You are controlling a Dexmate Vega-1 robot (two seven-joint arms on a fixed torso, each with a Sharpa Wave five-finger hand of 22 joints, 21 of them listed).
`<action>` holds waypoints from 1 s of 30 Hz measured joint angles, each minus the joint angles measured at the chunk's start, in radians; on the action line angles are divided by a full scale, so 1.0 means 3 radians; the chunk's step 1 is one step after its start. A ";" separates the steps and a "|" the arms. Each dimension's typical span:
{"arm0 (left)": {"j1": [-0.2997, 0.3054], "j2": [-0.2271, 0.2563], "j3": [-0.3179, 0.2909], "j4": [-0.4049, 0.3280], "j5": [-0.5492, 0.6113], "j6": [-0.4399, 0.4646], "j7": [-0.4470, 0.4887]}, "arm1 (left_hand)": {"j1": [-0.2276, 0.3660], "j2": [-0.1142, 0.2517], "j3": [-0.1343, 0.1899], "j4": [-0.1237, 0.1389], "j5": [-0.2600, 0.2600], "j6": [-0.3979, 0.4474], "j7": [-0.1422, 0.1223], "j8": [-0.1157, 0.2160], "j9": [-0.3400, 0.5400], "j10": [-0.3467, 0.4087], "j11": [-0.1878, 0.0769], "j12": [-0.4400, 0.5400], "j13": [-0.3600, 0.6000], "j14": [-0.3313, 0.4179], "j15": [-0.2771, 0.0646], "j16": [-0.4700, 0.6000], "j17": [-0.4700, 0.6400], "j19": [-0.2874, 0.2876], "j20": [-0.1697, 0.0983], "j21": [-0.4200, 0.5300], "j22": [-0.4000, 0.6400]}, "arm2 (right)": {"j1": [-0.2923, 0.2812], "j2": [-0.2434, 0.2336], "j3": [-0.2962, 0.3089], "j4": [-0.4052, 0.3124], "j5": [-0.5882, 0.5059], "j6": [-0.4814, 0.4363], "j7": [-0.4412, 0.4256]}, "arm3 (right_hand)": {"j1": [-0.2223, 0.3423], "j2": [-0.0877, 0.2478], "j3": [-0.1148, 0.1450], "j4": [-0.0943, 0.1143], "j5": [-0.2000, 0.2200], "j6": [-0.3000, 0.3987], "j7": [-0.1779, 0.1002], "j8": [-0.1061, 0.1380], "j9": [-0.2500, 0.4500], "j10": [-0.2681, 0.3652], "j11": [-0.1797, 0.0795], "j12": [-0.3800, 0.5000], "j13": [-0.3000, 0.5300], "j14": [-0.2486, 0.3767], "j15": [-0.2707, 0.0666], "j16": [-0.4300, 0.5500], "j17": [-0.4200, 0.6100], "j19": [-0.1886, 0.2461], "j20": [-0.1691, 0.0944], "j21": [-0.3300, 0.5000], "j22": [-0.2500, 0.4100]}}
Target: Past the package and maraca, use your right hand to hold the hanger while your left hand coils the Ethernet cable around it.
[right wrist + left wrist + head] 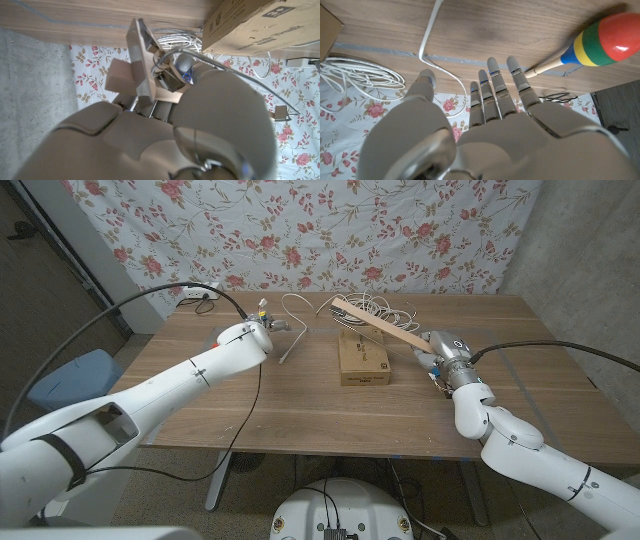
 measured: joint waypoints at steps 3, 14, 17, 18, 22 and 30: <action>-0.0109 0.0004 0.0142 -0.0002 0.0100 0.0178 -0.0154 | 0.0110 0.0007 0.0000 0.0000 0.0022 0.0040 0.0007 0.0000 0.0005 -0.0018 -0.0017 0.0000 0.0034 -0.0076 0.0010 0.0026 0.0046 -0.0058 0.0009 0.0000 0.0021 | -0.0028 0.0001 0.0037 0.0012 0.0010 0.0027 -0.0012 | -0.0010 -0.0010 0.0017 -0.0008 0.0000 0.0000 0.0000 0.0013 0.0037 0.0000 0.0000 0.0000 0.0010 -0.0003 -0.0003 0.0031 -0.0002 -0.0017 -0.0008 0.0054 -0.0009; -0.0908 -0.0045 0.1166 0.0097 0.0295 0.0621 -0.0680 | 0.0348 0.0079 -0.0070 0.0051 0.0029 0.0309 0.0038 0.0000 0.0020 -0.0043 -0.0023 0.0163 0.0183 -0.0161 0.0023 0.0190 0.0235 -0.0116 -0.0001 0.0075 0.0104 | -0.0131 0.0002 0.0169 0.0050 0.0075 0.0228 -0.0097 | -0.0031 -0.0031 0.0076 0.0024 0.0000 0.0000 0.0000 0.0013 0.0041 0.0000 0.0000 0.0012 0.0049 -0.0020 0.0007 0.0095 -0.0012 -0.0040 0.0005 0.0155 -0.0041; -0.1103 -0.0077 0.1403 0.0149 0.0305 0.0688 -0.0839 | 0.0407 0.0094 -0.0092 0.0046 0.0029 0.0443 0.0000 0.0016 0.0019 -0.0021 -0.0044 0.0220 0.0228 -0.0156 0.0018 0.0253 0.0296 -0.0116 -0.0001 0.0108 0.0125 | -0.0154 0.0002 0.0199 0.0059 0.0090 0.0272 -0.0116 | -0.0040 -0.0040 0.0077 0.0024 -0.0015 0.0023 0.0023 0.0025 0.0057 0.0019 0.0019 0.0012 0.0039 -0.0030 0.0017 0.0118 -0.0012 -0.0071 0.0000 0.0168 -0.0054; -0.1144 -0.0084 0.1451 0.0160 0.0305 0.0693 -0.0866 | 0.0430 0.0107 -0.0105 0.0039 0.0029 0.0493 -0.0002 0.0023 0.0019 -0.0015 -0.0049 0.0239 0.0245 -0.0156 0.0018 0.0262 0.0313 -0.0116 -0.0001 0.0120 0.0125 | -0.0161 0.0001 0.0209 0.0063 0.0093 0.0283 -0.0121 | -0.0040 -0.0040 0.0077 0.0024 -0.0015 0.0023 0.0023 0.0025 0.0057 0.0018 0.0019 0.0012 0.0044 -0.0030 0.0017 0.0122 -0.0011 -0.0076 0.0005 0.0183 -0.0060; -0.1320 -0.0127 0.1664 0.0214 0.0307 0.0732 -0.1003 | 0.0521 0.0085 -0.0156 0.0037 0.0029 0.0643 0.0014 0.0045 0.0035 0.0057 -0.0075 0.0327 0.0307 -0.0113 -0.0025 0.0359 0.0387 -0.0115 -0.0002 0.0158 0.0137 | -0.0187 0.0000 0.0244 0.0077 0.0109 0.0331 -0.0139 | -0.0040 -0.0040 0.0086 0.0015 -0.0015 0.0023 0.0023 0.0025 0.0057 0.0018 0.0019 0.0012 0.0060 -0.0036 0.0011 0.0143 -0.0009 -0.0076 0.0005 0.0222 -0.0075; -0.1602 -0.0219 0.2038 0.0288 0.0310 0.0795 -0.1213 | 0.0569 0.0060 -0.0249 0.0056 0.0029 0.0690 0.0025 0.0031 0.0035 0.0098 -0.0081 0.0419 0.0386 -0.0097 -0.0041 0.0453 0.0469 -0.0097 -0.0020 0.0184 0.0140 | -0.0240 -0.0004 0.0311 0.0111 0.0140 0.0432 -0.0173 | -0.0053 -0.0053 0.0113 0.0024 -0.0015 0.0023 0.0023 0.0025 0.0072 0.0018 0.0019 0.0021 0.0091 -0.0054 0.0029 0.0179 -0.0009 -0.0111 0.0004 0.0283 -0.0113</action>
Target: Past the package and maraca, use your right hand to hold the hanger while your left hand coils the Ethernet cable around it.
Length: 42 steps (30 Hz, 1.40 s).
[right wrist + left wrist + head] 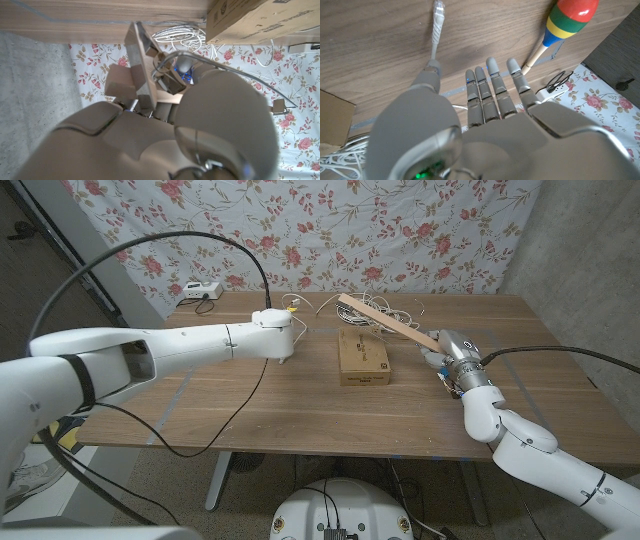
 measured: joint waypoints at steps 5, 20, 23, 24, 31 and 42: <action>-0.0172 -0.0092 0.0250 0.0038 0.0002 0.0065 -0.0094 | 0.0043 0.0012 -0.0018 0.0018 0.0000 0.0036 0.0000 -0.0013 0.0000 0.0017 -0.0017 0.0037 0.0028 0.0000 0.0000 0.0038 0.0039 0.0018 -0.0018 0.0036 0.0000 | -0.0043 -0.0001 0.0051 0.0032 0.0025 0.0097 -0.0043 | 0.0000 0.0000 0.0000 0.0000 0.0000 0.0000 0.0000 0.0000 0.0000 0.0000 0.0000 0.0000 0.0027 0.0000 0.0000 0.0019 0.0000 0.0000 0.0000 0.0047 -0.0017; -0.0319 -0.0382 0.0724 0.0298 0.0836 0.0176 -0.0919 | 0.0085 0.0169 -0.0078 0.0077 -0.0046 0.0023 0.0048 -0.0099 0.0000 0.0048 -0.0012 0.0170 0.0129 0.0030 -0.0030 0.0172 0.0135 0.0060 -0.0044 0.0113 0.0015 | -0.0178 -0.0011 0.0189 0.0092 0.0079 0.0290 -0.0122 | 0.0000 0.0000 0.0014 -0.0014 0.0000 0.0000 0.0000 -0.0001 -0.0001 0.0000 0.0000 0.0016 0.0058 -0.0030 0.0006 0.0086 0.0000 -0.0023 0.0011 0.0143 -0.0085; -0.0319 -0.0382 0.0724 0.0298 0.1033 0.0182 -0.1045 | 0.0091 0.0210 -0.0077 0.0077 -0.0046 0.0023 0.0048 -0.0099 -0.0008 0.0065 -0.0029 0.0175 0.0143 0.0030 -0.0030 0.0190 0.0138 0.0066 -0.0041 0.0139 0.0015 | -0.0201 -0.0015 0.0214 0.0097 0.0079 0.0290 -0.0122 | 0.0000 0.0000 0.0014 -0.0014 0.0000 0.0000 0.0000 -0.0001 -0.0001 0.0000 0.0000 0.0016 0.0055 -0.0040 0.0016 0.0111 0.0000 -0.0055 0.0008 0.0168 -0.0107; -0.0319 -0.0382 0.0724 0.0298 0.1085 0.0184 -0.1079 | 0.0111 0.0230 -0.0078 0.0077 -0.0046 0.0032 0.0057 -0.0099 -0.0010 0.0065 -0.0029 0.0191 0.0150 0.0042 -0.0042 0.0203 0.0145 0.0066 -0.0041 0.0139 0.0015 | -0.0211 -0.0015 0.0224 0.0100 0.0079 0.0290 -0.0122 | 0.0000 0.0000 0.0014 -0.0014 0.0000 0.0000 0.0000 -0.0001 -0.0001 0.0000 0.0000 0.0016 0.0050 -0.0042 0.0018 0.0111 0.0000 -0.0055 0.0008 0.0168 -0.0108; -0.0265 -0.0579 0.0854 0.0543 0.1311 0.0198 -0.1198 | 0.0160 0.0279 -0.0091 0.0064 -0.0071 0.0105 0.0069 -0.0099 -0.0010 0.0119 -0.0047 0.0271 0.0194 0.0078 -0.0054 0.0283 0.0169 0.0090 -0.0065 0.0195 0.0031 | -0.0247 -0.0018 0.0266 0.0123 0.0111 0.0375 -0.0139 | 0.0000 0.0000 0.0014 -0.0014 0.0001 0.0000 0.0000 -0.0001 -0.0001 -0.0001 0.0000 0.0016 0.0051 -0.0060 0.0024 0.0135 0.0000 -0.0066 0.0019 0.0215 -0.0139; -0.0270 -0.0734 0.0985 0.0748 0.1251 0.0201 -0.1216 | 0.0138 0.0301 -0.0156 0.0091 -0.0097 0.0113 0.0077 -0.0148 -0.0010 0.0136 -0.0029 0.0320 0.0235 0.0092 -0.0067 0.0348 0.0207 0.0090 -0.0065 0.0237 0.0031 | -0.0285 -0.0026 0.0321 0.0151 0.0115 0.0458 -0.0157 | 0.0000 0.0000 0.0025 -0.0022 0.0002 0.0000 0.0000 -0.0001 0.0015 -0.0001 0.0000 0.0016 0.0064 -0.0059 0.0024 0.0161 0.0000 -0.0084 0.0001 0.0267 -0.0185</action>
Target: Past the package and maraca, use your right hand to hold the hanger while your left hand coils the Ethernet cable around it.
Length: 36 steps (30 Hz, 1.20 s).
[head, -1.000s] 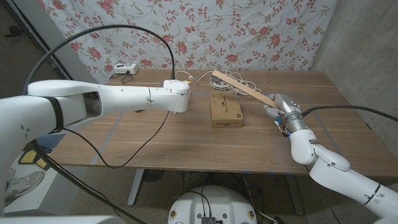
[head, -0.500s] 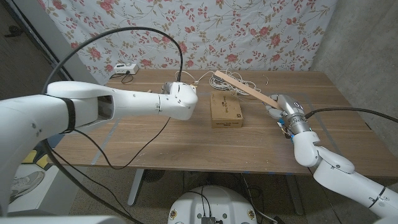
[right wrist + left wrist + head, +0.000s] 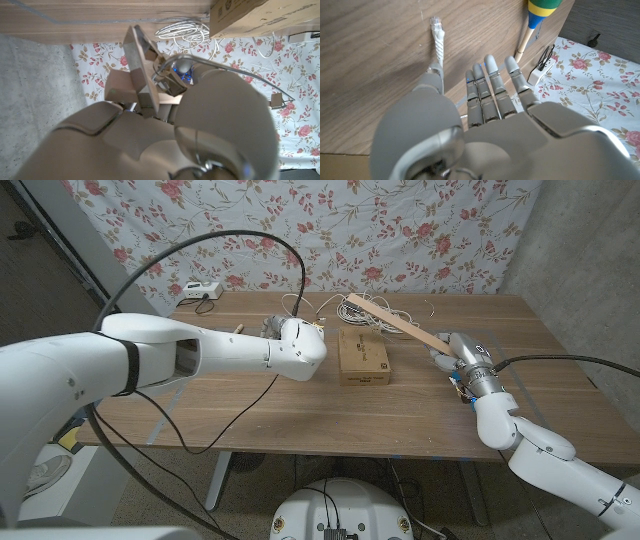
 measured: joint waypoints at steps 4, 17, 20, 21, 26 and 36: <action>-0.0047 -0.0096 0.0118 0.0100 -0.0134 0.0000 0.0078 | 0.0000 0.0000 -0.0009 -0.0009 0.0000 0.0018 0.0018 -0.0013 -0.0016 0.0017 -0.0017 0.0026 0.0021 0.0004 -0.0004 0.0035 0.0008 0.0000 0.0000 0.0015 0.0000 | 0.0000 0.0000 0.0008 0.0011 -0.0002 0.0039 -0.0001 | -0.0009 -0.0009 0.0008 0.0000 0.0000 0.0000 0.0000 0.0000 0.0000 0.0000 0.0000 0.0000 0.0000 0.0000 0.0000 0.0000 0.0000 0.0000 0.0000 0.0000 -0.0015; -0.0085 -0.0268 0.0282 0.0295 -0.0604 -0.0001 0.0448 | 0.0274 0.0274 0.0064 -0.0105 0.0029 0.0210 0.0018 -0.0013 -0.0015 0.0139 -0.0029 0.0188 0.0120 0.0117 -0.0045 0.0184 0.0055 0.0059 0.0012 0.0179 0.0031 | 0.0035 0.0022 0.0018 0.0090 -0.0005 0.0116 0.0025 | -0.0021 -0.0021 0.0012 0.0004 0.0000 0.0036 -0.0003 0.0000 0.0000 0.0012 0.0012 0.0000 -0.0005 -0.0030 0.0006 0.0048 0.0000 -0.0023 0.0010 0.0078 -0.0071; -0.0085 -0.0268 0.0282 0.0295 -0.0706 -0.0001 0.0512 | 0.0402 0.0400 0.0172 -0.0116 0.0072 0.0311 0.0022 -0.0009 -0.0008 0.0207 -0.0020 0.0252 0.0159 0.0180 -0.0054 0.0222 0.0047 0.0060 0.0013 0.0245 0.0047 | 0.0046 0.0027 0.0018 0.0104 -0.0005 0.0116 0.0025 | -0.0021 -0.0021 0.0012 0.0004 0.0000 0.0037 -0.0002 0.0000 0.0000 0.0012 0.0012 0.0000 -0.0005 -0.0029 0.0006 0.0061 0.0000 -0.0034 -0.0002 0.0078 -0.0084; -0.0085 -0.0268 0.0282 0.0295 -0.0744 -0.0002 0.0542 | 0.0457 0.0443 0.0229 -0.0104 0.0097 0.0379 0.0017 0.0004 -0.0008 0.0264 -0.0023 0.0292 0.0181 0.0241 -0.0059 0.0247 0.0045 0.0089 0.0020 0.0288 0.0057 | 0.0049 0.0029 0.0018 0.0108 -0.0005 0.0116 0.0025 | -0.0021 -0.0021 0.0012 0.0004 0.0000 0.0037 -0.0002 0.0000 0.0000 0.0013 0.0012 0.0000 -0.0005 -0.0029 0.0006 0.0061 0.0000 -0.0034 -0.0001 0.0084 -0.0091; -0.0069 -0.0345 0.0287 0.0442 -0.0854 0.0000 0.0724 | 0.0603 0.0459 0.0571 0.0111 0.0077 0.0666 -0.0045 0.0039 0.0049 0.0604 -0.0052 0.0570 0.0321 0.0672 -0.0103 0.0414 0.0066 0.0369 -0.0032 0.0675 0.0128 | 0.0073 0.0034 0.0014 0.0127 -0.0001 0.0129 0.0049 | -0.0021 -0.0021 0.0012 0.0004 0.0000 0.0037 -0.0001 0.0000 -0.0001 0.0012 0.0012 0.0000 -0.0005 -0.0029 0.0006 0.0074 0.0000 -0.0049 0.0013 0.0117 -0.0113; 0.0249 -0.0205 -0.0122 0.0368 -0.0486 0.0005 0.0880 | 0.0688 0.0397 0.0886 0.0379 0.0130 0.0815 -0.0031 0.0175 0.0320 0.0850 0.0015 0.0693 0.0259 0.1487 -0.0322 0.0399 0.0047 0.0912 -0.0281 0.1313 0.0105 | 0.0143 0.0040 -0.0017 0.0161 -0.0009 0.0137 0.0078 | -0.0021 -0.0021 0.0012 0.0003 -0.0016 0.0037 -0.0001 0.0000 0.0001 0.0012 0.0012 -0.0003 -0.0016 -0.0054 0.0018 0.0100 0.0000 -0.0055 0.0018 0.0171 -0.0184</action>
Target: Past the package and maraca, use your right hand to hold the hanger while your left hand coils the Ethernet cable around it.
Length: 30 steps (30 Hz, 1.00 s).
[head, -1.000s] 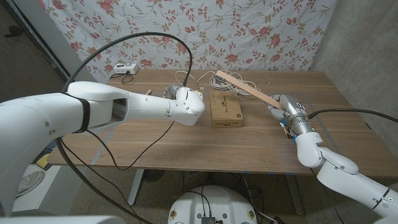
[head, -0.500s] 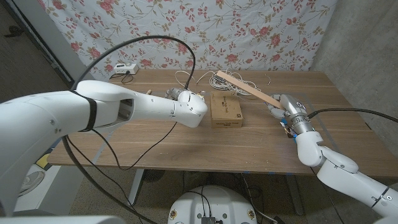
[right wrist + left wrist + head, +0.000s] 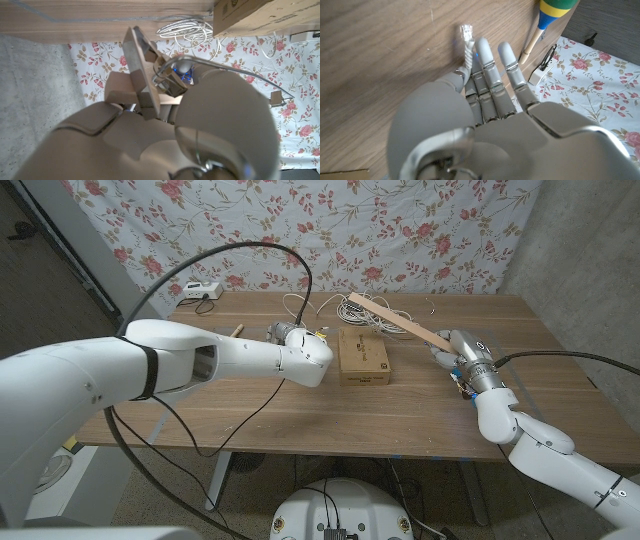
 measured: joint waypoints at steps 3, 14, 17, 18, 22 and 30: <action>0.0158 0.0102 -0.0219 -0.0122 0.0149 -0.0016 0.0114 | -0.0073 -0.0072 -0.0011 0.0011 0.0071 0.0031 -0.0005 0.0100 0.0138 0.0148 0.0015 0.0070 0.0095 0.0230 -0.0089 -0.0017 0.0004 0.0123 -0.0075 0.0142 -0.0062 | 0.0019 0.0002 -0.0008 0.0009 -0.0007 0.0004 0.0005 | 0.0000 0.0000 0.0000 0.0000 0.0000 0.0000 0.0000 0.0000 0.0014 -0.0007 0.0007 0.0000 0.0001 0.0000 0.0000 0.0014 0.0000 -0.0013 -0.0013 0.0014 -0.0016; 0.0487 0.0452 -0.0812 -0.0690 0.0339 -0.0116 0.0610 | -0.0229 -0.0202 0.0004 0.0265 0.0457 0.0036 -0.0088 0.0367 0.0948 0.0282 -0.0112 0.0729 0.1412 0.0441 -0.0093 0.0076 0.0624 0.0060 -0.0110 0.0476 -0.0288 | 0.0146 0.0063 -0.0075 0.0085 -0.0068 0.0034 -0.0009 | 0.0000 0.0000 -0.0001 0.0000 0.0000 -0.0001 0.0001 0.0000 0.0057 -0.0021 -0.0008 0.0000 0.0056 -0.0024 0.0012 0.0052 0.0000 -0.0046 0.0000 0.0075 -0.0084; 0.0449 0.0562 -0.0839 -0.0871 0.0327 -0.0166 0.0597 | -0.0252 -0.0187 0.0034 0.0379 0.0561 -0.0163 -0.0118 0.0600 0.1212 0.0287 -0.0176 0.0897 0.1767 0.0390 -0.0051 0.0143 0.0912 -0.0115 -0.0069 0.0581 -0.0276 | 0.0186 0.0091 -0.0096 0.0116 -0.0083 0.0049 -0.0037 | 0.0000 0.0000 -0.0001 0.0000 0.0000 -0.0001 0.0001 0.0000 0.0072 -0.0033 -0.0005 0.0013 0.0069 -0.0024 0.0012 0.0052 0.0000 -0.0046 0.0000 0.0100 -0.0106; 0.0449 0.0562 -0.0839 -0.0871 0.0321 -0.0177 0.0584 | -0.0260 -0.0178 0.0044 0.0414 0.0583 -0.0206 -0.0128 0.0607 0.1290 0.0289 -0.0179 0.0957 0.1976 0.0347 -0.0050 0.0147 0.0987 -0.0166 -0.0055 0.0603 -0.0274 | 0.0195 0.0098 -0.0100 0.0124 -0.0083 0.0050 -0.0037 | 0.0000 0.0000 -0.0001 -0.0001 0.0000 -0.0001 0.0001 0.0000 0.0076 -0.0032 -0.0005 0.0013 0.0067 -0.0024 0.0012 0.0052 0.0000 -0.0046 0.0000 0.0101 -0.0109; 0.0316 0.0715 -0.0800 -0.1107 0.0292 -0.0306 0.0465 | -0.0282 -0.0156 0.0023 0.0453 0.0637 -0.0276 -0.0154 0.0651 0.1464 0.0395 -0.0289 0.1039 0.2240 0.0248 -0.0044 0.0194 0.1193 -0.0277 -0.0035 0.0642 -0.0282 | 0.0259 0.0145 -0.0135 0.0188 -0.0101 0.0095 -0.0085 | -0.0001 -0.0001 -0.0001 -0.0001 0.0000 -0.0001 0.0001 0.0000 0.0076 -0.0032 -0.0006 0.0013 0.0067 -0.0024 0.0012 0.0078 -0.0001 -0.0046 0.0000 0.0127 -0.0137; 0.0210 0.0938 -0.0788 -0.1407 0.0353 -0.0678 0.0249 | -0.0292 -0.0158 0.0008 0.0470 0.0685 -0.0335 -0.0165 0.0660 0.1610 0.0392 -0.0295 0.1040 0.2257 0.0206 -0.0050 0.0217 0.1380 -0.0307 -0.0041 0.0680 -0.0318 | 0.0399 0.0247 -0.0208 0.0332 -0.0124 0.0217 -0.0164 | -0.0014 -0.0014 -0.0004 -0.0004 0.0000 -0.0001 0.0001 0.0015 0.0104 -0.0044 -0.0018 0.0029 0.0114 -0.0059 0.0023 0.0109 -0.0001 -0.0080 -0.0001 0.0178 -0.0179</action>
